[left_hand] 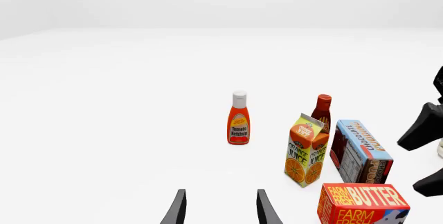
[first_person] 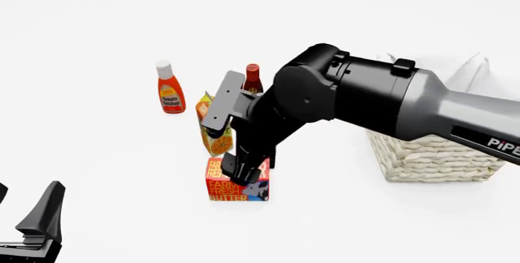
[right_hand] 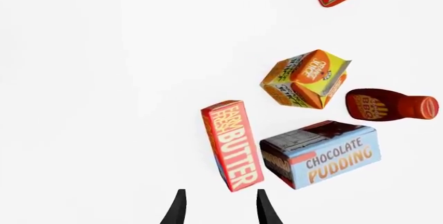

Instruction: Pick the butter and place it in the basket.

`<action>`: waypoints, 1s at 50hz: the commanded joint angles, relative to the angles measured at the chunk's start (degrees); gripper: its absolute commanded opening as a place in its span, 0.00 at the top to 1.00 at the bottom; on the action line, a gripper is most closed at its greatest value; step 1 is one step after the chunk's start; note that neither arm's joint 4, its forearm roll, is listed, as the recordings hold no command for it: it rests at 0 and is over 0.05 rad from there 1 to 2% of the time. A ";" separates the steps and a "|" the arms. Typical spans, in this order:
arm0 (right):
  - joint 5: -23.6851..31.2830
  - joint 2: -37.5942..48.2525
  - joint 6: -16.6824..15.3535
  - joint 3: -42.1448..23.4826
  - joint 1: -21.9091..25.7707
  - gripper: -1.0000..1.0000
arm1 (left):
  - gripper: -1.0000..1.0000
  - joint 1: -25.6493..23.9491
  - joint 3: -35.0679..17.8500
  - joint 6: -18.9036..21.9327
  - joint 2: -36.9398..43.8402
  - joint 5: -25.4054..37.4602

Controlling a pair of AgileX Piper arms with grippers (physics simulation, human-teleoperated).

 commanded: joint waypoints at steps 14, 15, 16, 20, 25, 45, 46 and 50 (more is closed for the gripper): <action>-1.41 4.76 0.42 -2.34 -1.10 0.00 | 0.00 0.00 0.00 0.00 0.00 0.00; -1.51 4.94 0.39 -2.36 -1.16 0.00 | 0.00 0.00 0.00 0.00 0.00 0.00; -1.62 5.17 0.57 -2.46 -1.07 0.00 | 0.00 0.00 0.00 0.00 0.00 0.00; -2.36 5.94 0.96 -1.95 -0.73 0.00 | 0.00 0.00 0.00 0.00 0.00 0.00; -2.36 6.55 1.08 -2.40 -0.80 0.00 | 0.00 0.00 0.00 0.00 0.00 0.00; -2.35 6.90 1.27 -2.22 -0.44 0.00 | 0.00 0.00 0.00 0.00 0.00 0.00; -2.27 6.90 1.26 -2.29 -0.45 0.00 | 0.00 0.00 0.00 0.00 0.00 0.00; -2.18 6.98 0.93 -2.33 -0.73 0.00 | 0.00 0.00 0.00 0.00 0.00 0.00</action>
